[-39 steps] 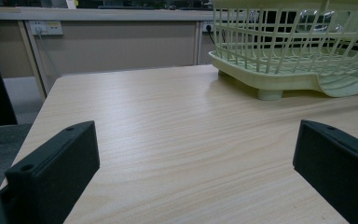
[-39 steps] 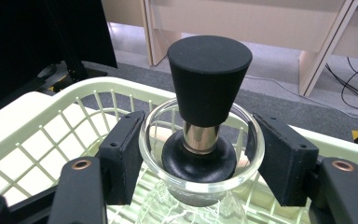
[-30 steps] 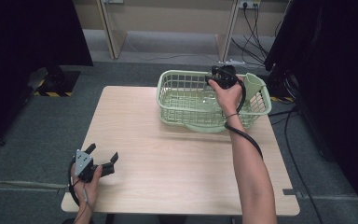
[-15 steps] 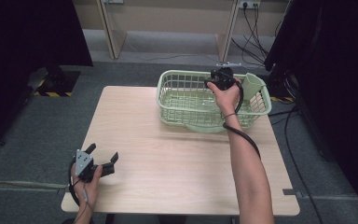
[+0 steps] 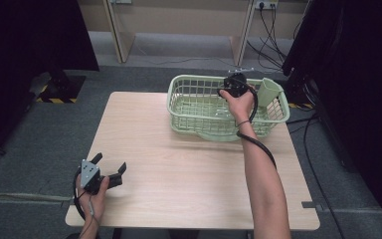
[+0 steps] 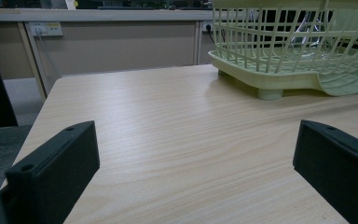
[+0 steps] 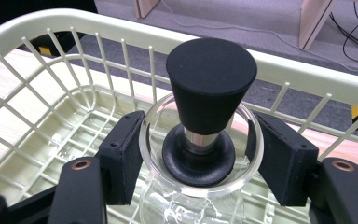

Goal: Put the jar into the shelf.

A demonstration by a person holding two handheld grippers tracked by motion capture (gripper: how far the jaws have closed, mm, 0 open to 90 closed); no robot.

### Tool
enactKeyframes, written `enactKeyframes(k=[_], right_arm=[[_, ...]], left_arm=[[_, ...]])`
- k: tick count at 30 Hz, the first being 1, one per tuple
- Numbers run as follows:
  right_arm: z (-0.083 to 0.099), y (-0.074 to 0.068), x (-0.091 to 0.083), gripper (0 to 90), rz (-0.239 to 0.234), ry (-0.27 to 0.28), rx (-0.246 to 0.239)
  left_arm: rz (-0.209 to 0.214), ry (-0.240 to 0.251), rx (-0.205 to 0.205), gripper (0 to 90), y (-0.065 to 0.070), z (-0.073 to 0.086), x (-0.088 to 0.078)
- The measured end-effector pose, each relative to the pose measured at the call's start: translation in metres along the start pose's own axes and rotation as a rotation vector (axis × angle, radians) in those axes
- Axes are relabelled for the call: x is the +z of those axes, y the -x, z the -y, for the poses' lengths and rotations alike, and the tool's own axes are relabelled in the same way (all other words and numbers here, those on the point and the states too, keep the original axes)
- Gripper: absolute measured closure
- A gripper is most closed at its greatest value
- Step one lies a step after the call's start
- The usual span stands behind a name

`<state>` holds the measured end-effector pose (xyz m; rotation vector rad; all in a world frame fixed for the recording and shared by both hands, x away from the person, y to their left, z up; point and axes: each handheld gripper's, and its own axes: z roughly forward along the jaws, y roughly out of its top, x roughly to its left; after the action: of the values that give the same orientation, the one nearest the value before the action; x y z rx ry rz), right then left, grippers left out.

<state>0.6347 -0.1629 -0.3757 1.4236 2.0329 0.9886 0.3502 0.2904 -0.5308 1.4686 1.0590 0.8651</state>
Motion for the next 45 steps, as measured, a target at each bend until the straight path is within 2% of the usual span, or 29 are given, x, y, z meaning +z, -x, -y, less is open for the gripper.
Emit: enactKeyframes(k=[9,19,28,45], right_arm=[[-0.004,-0.002,0.002,37.1,0.008,-0.021,-0.005],[-0.001,-0.003,0.0,36.3,0.016,-0.018,0.0],[-0.003,-0.001,-0.009,17.8,0.002,0.004,0.047],[0.003,-0.003,-0.025,12.5,-0.016,0.032,0.063]], left_arm=[[0.001,0.0,0.0,0.0,0.0,0.0,0.0],[0.0,0.0,0.004,0.0,0.0,0.0,0.0],[0.0,-0.001,0.006,0.0,0.001,0.0,0.001],[-0.002,0.002,0.006,0.0,0.001,0.0,0.001]])
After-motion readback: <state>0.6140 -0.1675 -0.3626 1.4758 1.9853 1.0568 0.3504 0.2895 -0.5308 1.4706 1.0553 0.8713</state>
